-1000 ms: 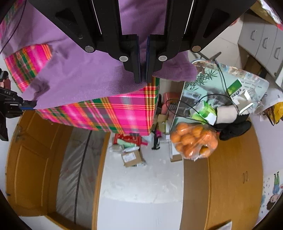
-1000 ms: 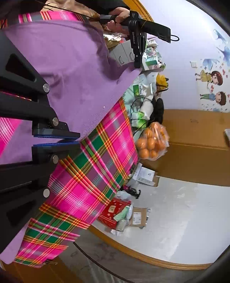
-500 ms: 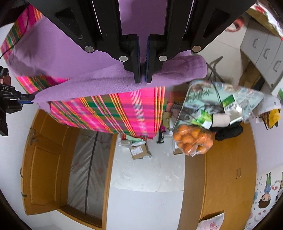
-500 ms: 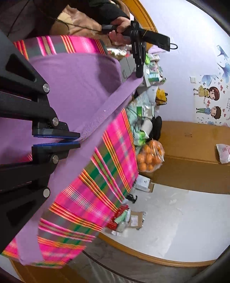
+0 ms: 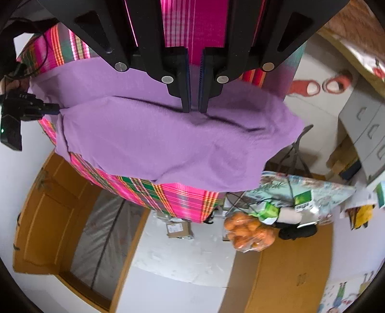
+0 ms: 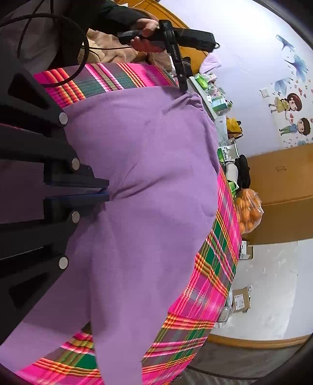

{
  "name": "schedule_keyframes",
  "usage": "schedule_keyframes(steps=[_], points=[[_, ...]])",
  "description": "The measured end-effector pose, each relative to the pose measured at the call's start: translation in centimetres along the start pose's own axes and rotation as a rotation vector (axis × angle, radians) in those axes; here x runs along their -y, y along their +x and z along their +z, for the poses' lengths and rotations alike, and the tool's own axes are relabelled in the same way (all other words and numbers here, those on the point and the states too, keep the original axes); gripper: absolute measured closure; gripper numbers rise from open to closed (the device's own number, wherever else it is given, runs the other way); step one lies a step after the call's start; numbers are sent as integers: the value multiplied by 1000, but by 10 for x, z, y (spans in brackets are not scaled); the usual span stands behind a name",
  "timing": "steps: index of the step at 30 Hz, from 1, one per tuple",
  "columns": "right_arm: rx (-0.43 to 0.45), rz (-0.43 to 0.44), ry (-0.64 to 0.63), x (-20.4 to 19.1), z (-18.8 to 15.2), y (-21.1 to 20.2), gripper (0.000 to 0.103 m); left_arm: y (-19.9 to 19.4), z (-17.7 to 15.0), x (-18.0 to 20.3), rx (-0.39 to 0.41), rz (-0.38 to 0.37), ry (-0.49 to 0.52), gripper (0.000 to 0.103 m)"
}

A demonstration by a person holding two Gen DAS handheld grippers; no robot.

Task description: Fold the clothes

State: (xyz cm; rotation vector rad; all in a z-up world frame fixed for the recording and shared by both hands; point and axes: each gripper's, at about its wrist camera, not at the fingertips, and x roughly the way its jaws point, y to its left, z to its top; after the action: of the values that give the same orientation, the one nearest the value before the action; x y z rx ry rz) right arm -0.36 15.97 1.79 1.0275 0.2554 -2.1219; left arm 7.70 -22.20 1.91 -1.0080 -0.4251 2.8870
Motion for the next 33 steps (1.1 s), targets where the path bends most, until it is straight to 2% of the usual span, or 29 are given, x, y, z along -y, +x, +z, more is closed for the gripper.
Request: schedule_keyframes(steps=[1, 2, 5, 8, 10, 15, 20, 21, 22, 23, 24, 25, 27, 30, 33], points=[[3, -3, -2, -1, -1, -2, 98, -2, 1, -2, 12, 2, -25, 93], [7, -5, -6, -2, -1, -4, 94, -4, 3, -4, 24, 2, -51, 85], [32, -26, -49, -10, 2, -8, 75, -5, 9, -12, 58, -8, -152, 73], [51, -39, -101, -21, 6, -7, 72, 2, 15, -21, 60, -42, -266, 61], [44, -51, -141, -26, 9, -3, 72, 8, 17, -24, 48, -51, -317, 61], [14, -69, -227, -36, 16, 14, 72, 22, 22, -32, 23, -19, -397, 61], [-42, -97, -263, -36, 19, 33, 72, 33, 27, -36, 10, -9, -433, 61], [-45, -94, -260, -34, 20, 34, 75, 34, 28, -37, 10, -5, -434, 62], [-39, -94, -260, -34, 20, 33, 82, 35, 30, -37, 13, 1, -432, 64], [-29, -93, -261, -34, 21, 30, 98, 35, 31, -36, 18, 9, -428, 76], [-19, -93, -262, -35, 22, 27, 97, 35, 34, -36, 24, 15, -424, 95], [-9, -93, -263, -35, 22, 24, 98, 34, 37, -36, 30, 19, -419, 98], [11, -92, -265, -36, 24, 19, 98, 32, 44, -35, 42, 28, -410, 98], [74, -99, -270, -44, 31, -4, 98, 17, 55, -34, 102, 10, -396, 98], [112, -56, -311, -64, 31, -26, 98, -3, 59, -36, 163, -9, -386, 99]])
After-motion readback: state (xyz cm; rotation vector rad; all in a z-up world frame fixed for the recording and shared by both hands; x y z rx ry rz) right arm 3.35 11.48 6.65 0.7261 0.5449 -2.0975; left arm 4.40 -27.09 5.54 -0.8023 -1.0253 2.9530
